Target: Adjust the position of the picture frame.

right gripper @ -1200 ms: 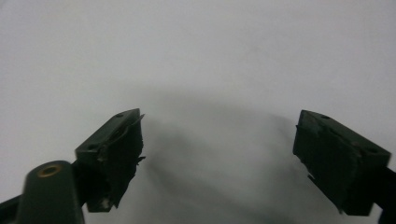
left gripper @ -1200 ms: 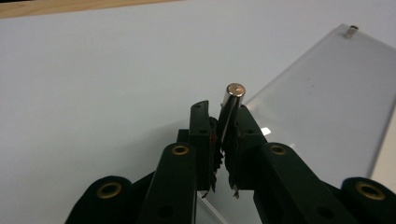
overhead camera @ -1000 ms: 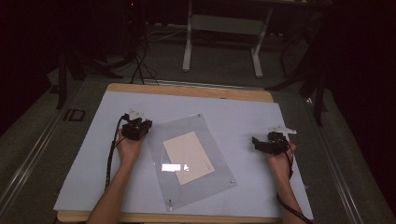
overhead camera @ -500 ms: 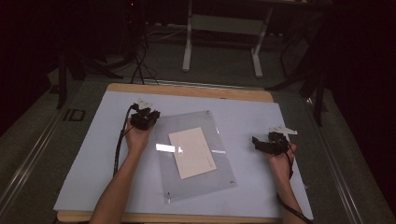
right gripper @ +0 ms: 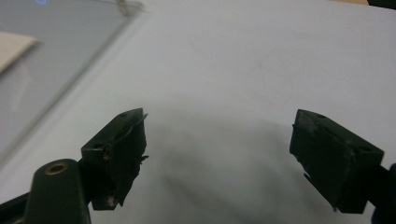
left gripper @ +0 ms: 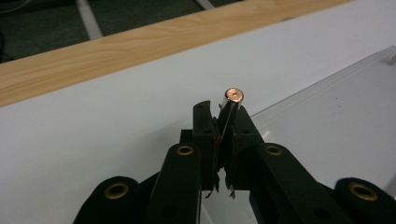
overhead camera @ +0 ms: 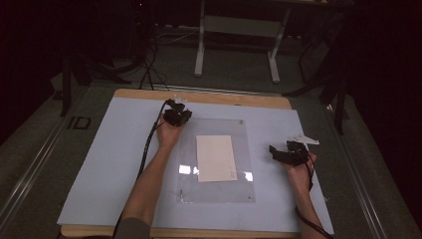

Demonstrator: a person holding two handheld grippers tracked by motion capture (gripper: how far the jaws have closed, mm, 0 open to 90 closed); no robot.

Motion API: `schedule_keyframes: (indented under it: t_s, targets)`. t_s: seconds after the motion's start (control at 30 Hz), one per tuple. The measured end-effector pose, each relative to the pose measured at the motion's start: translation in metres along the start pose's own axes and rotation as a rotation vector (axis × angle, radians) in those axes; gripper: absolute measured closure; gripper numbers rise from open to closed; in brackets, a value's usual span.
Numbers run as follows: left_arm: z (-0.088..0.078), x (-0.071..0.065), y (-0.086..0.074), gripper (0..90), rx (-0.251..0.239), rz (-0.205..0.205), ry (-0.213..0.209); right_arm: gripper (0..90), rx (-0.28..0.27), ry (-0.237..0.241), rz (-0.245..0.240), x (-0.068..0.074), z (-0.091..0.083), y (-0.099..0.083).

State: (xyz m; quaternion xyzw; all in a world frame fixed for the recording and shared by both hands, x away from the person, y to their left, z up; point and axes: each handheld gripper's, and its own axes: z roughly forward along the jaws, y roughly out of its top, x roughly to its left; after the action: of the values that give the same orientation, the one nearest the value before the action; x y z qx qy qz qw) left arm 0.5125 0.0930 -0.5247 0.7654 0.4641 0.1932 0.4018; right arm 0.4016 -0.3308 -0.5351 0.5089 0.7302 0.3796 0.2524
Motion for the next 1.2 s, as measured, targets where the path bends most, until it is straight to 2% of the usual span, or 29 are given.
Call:
schedule_keyframes:
  t_s: [0.03,0.1,0.13,0.2,0.3,0.37,0.47,0.67,0.8,0.9,1.0,1.07,1.1,1.17,1.2]
  targets:
    - [0.004,-0.003,0.000,84.6,0.008,0.002,-0.005,18.1,-0.001,0.001,-0.001,0.000,0.000,0.000]
    - [0.006,-0.004,-0.001,84.3,-0.010,-0.020,-0.012,18.1,-0.004,0.002,-0.002,0.000,0.000,0.000]
    - [0.006,-0.003,-0.001,84.2,-0.008,-0.015,-0.014,18.1,-0.005,0.003,0.000,-0.001,0.000,0.000]
    - [0.004,-0.002,-0.001,82.8,-0.006,-0.031,-0.028,18.1,-0.004,0.003,-0.001,0.000,0.000,0.000]
    - [-0.004,0.001,-0.001,73.4,-0.050,-0.056,-0.051,18.1,-0.002,0.000,-0.006,0.000,0.000,0.000]
    - [-0.008,0.002,-0.001,69.5,-0.059,-0.053,-0.050,18.1,-0.002,-0.001,-0.007,0.000,0.000,0.000]
    - [-0.026,0.004,-0.004,66.0,-0.085,-0.050,-0.057,18.1,0.002,-0.003,-0.013,0.001,0.000,0.000]
    - [-0.053,0.009,-0.022,62.2,-0.143,-0.084,-0.084,18.4,-0.002,-0.001,-0.021,0.002,0.000,0.000]
    - [-0.067,0.012,-0.035,60.6,-0.137,-0.096,-0.089,18.4,-0.008,0.007,-0.026,0.002,-0.001,0.000]
    - [-0.079,0.013,-0.043,59.7,-0.154,-0.111,-0.083,18.4,-0.004,0.006,-0.021,0.001,0.000,0.000]
    - [-0.091,0.014,-0.051,59.2,-0.168,-0.131,-0.095,18.4,-0.002,0.005,-0.017,0.001,0.000,0.000]
    - [-0.098,0.014,-0.055,58.8,-0.170,-0.131,-0.091,22.9,-0.005,0.007,-0.021,0.001,0.000,0.000]
    - [-0.101,0.013,-0.057,58.8,-0.165,-0.138,-0.095,22.9,-0.006,0.004,-0.024,0.002,-0.001,0.000]
    - [-0.106,0.012,-0.061,58.8,-0.140,-0.133,-0.077,23.1,-0.004,0.000,-0.030,0.002,0.000,0.000]
    - [-0.109,0.012,-0.063,58.8,-0.146,-0.135,-0.080,23.7,-0.002,-0.002,-0.034,0.002,0.000,0.000]
